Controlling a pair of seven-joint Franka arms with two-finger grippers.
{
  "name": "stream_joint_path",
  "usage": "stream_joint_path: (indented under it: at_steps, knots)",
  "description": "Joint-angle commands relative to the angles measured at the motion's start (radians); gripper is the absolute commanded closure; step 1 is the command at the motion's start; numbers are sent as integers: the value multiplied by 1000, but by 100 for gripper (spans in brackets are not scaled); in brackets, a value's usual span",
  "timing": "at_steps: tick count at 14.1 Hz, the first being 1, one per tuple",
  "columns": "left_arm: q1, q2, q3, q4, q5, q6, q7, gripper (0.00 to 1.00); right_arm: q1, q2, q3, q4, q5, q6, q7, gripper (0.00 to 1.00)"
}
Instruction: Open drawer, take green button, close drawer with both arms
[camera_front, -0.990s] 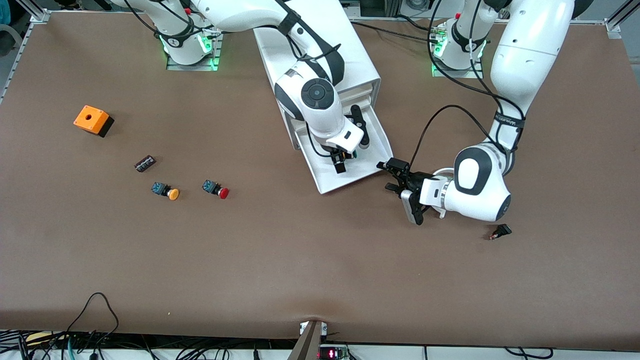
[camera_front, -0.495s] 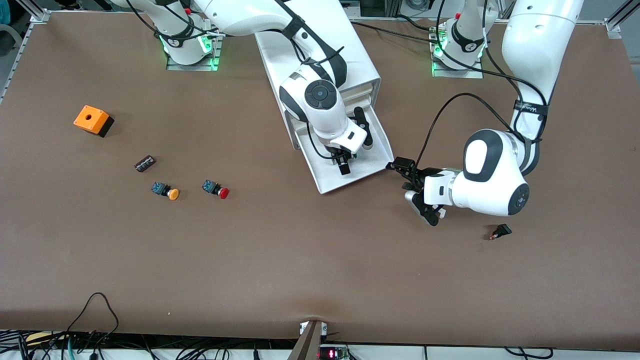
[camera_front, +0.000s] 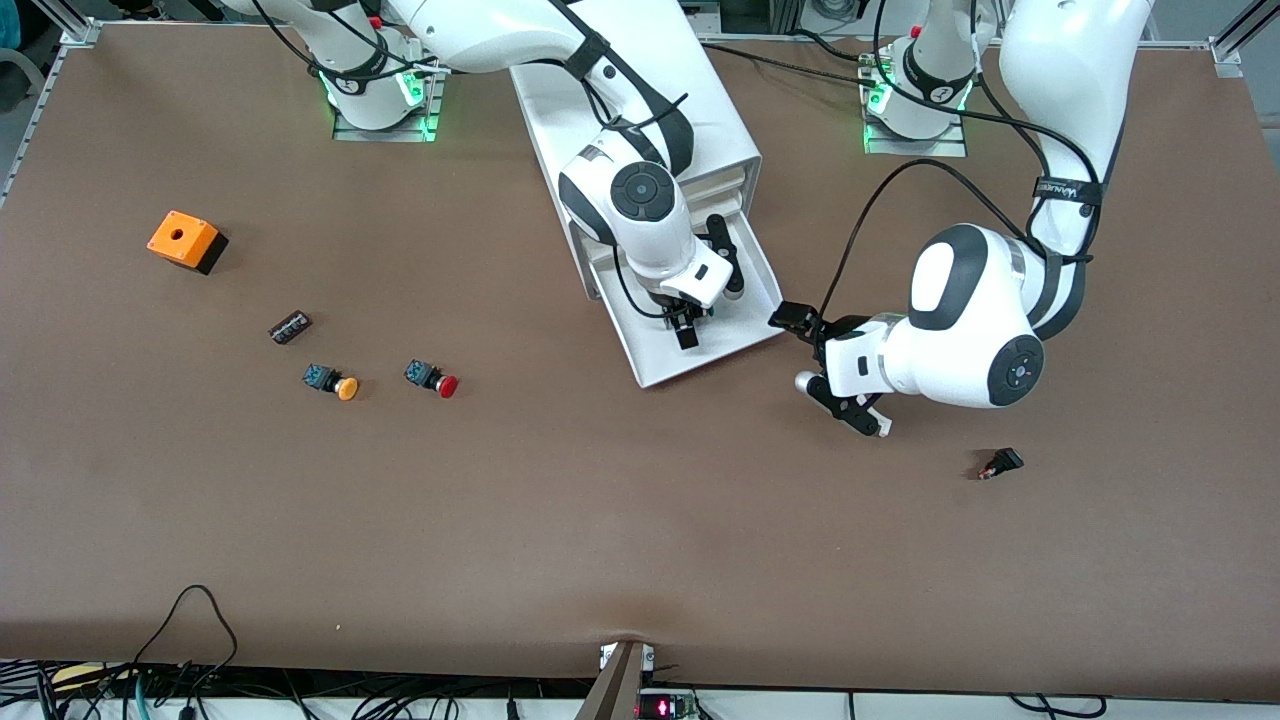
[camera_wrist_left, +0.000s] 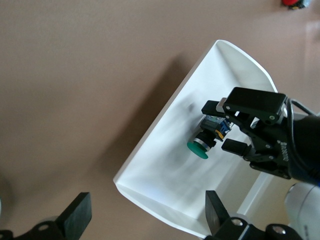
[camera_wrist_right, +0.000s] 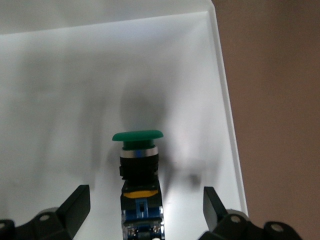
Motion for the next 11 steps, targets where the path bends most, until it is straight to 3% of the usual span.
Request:
stream_joint_path:
  at_steps: [1, 6, 11]
  knots:
    - [-20, -18, -2, -7, 37, -17, -119, 0, 9, 4, -7, 3, -19, -14, -9, 0]
    - [-20, -23, -5, 27, 241, -15, -144, 0, 13, 3, -7, 1, -17, -31, -2, 2]
    - [-23, -18, -2, 90, 356, -15, -173, 0, 26, 0, -29, 3, -26, -40, -9, 33]
